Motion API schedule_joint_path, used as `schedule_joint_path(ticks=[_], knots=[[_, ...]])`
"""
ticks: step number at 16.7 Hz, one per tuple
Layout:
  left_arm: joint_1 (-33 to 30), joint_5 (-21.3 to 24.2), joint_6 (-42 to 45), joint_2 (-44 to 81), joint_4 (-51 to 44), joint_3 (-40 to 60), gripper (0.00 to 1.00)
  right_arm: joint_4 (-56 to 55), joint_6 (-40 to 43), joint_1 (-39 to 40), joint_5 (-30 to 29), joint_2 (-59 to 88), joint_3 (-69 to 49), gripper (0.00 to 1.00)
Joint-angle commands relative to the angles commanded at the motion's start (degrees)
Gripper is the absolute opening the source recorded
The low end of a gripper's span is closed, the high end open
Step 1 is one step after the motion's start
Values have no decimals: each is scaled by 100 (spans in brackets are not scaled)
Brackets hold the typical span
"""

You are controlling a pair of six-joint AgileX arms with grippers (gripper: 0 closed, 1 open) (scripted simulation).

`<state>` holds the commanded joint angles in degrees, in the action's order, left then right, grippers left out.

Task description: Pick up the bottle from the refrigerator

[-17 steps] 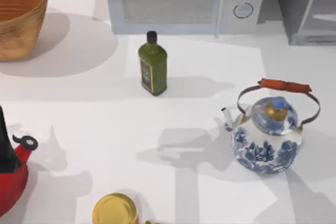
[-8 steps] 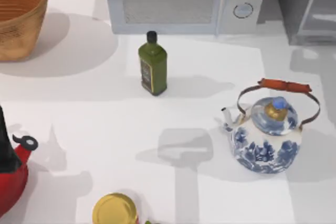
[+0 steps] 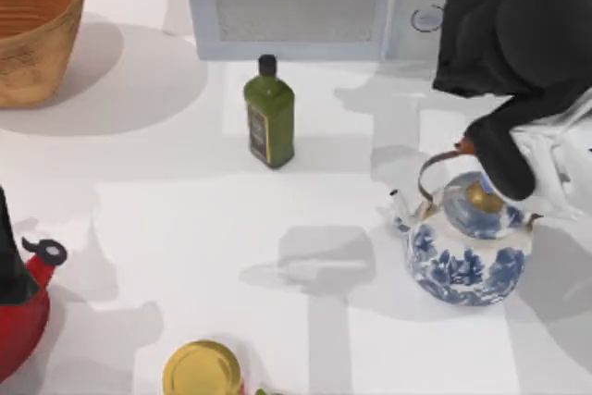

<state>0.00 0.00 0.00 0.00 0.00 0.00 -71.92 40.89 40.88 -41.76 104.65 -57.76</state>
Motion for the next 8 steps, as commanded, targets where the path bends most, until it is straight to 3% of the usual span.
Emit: schedule_joint_path(ticks=[4, 8], knots=[[0, 0, 0, 0, 0, 0, 100, -64, -2280, 1473, -1492, 1366, 108, 0], [0, 0, 0, 0, 0, 0, 100, -118, -3667, 2403, -2461, 2245, 171, 0]])
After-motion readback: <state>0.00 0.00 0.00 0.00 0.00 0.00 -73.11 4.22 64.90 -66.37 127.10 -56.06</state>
